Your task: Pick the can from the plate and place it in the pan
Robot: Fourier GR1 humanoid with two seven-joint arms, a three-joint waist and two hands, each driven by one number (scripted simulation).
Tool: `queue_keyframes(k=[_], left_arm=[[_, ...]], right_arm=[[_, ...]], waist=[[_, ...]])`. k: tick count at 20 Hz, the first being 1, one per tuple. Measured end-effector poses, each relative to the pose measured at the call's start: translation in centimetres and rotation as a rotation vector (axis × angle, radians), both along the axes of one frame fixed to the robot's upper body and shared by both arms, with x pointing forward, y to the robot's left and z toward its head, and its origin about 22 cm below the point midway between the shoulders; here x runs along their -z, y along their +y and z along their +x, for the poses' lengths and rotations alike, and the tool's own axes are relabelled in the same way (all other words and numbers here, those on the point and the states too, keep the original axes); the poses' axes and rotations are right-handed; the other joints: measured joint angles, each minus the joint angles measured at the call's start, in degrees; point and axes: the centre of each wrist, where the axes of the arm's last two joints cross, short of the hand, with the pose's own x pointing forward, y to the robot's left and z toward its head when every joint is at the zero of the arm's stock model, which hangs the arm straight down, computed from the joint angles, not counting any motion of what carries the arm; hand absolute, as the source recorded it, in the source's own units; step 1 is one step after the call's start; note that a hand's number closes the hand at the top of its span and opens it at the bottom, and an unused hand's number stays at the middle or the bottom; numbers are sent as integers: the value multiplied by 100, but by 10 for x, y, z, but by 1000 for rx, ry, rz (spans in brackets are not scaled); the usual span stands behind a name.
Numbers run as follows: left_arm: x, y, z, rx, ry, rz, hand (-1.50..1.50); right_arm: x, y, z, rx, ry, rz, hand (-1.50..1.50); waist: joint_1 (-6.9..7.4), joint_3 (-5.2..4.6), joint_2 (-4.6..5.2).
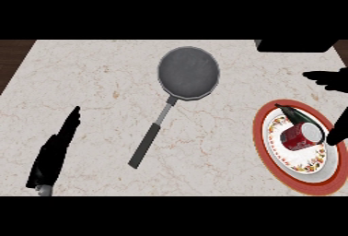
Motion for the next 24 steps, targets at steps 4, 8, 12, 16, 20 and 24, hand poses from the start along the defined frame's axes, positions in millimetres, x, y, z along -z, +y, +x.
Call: queue_keyframes(k=[4, 8, 12, 16, 20, 24], left_arm=[[-6, 5, 2, -5, -6, 1, 0], [-3, 3, -3, -3, -3, 3, 0], [0, 2, -5, -3, 0, 4, 0], [-1, 1, -2, -2, 2, 2, 0], [4, 3, -3, -8, -1, 6, 0], [-1, 4, -2, -10, -2, 3, 0]], right_arm=[[3, 6, 5, -11, 50, -45, -150], [8, 16, 8, -33, 68, -41, -150], [16, 29, 8, -49, 83, -61, -150], [25, 39, 9, -52, 108, -94, -150], [38, 41, 5, -50, 142, -131, -150], [51, 39, 0, -44, 172, -147, -150]], waist=[[-17, 2, -2], [-30, 1, -7], [-39, 0, -9], [-46, 0, -9], [-57, -1, -10], [-60, 2, -10]])
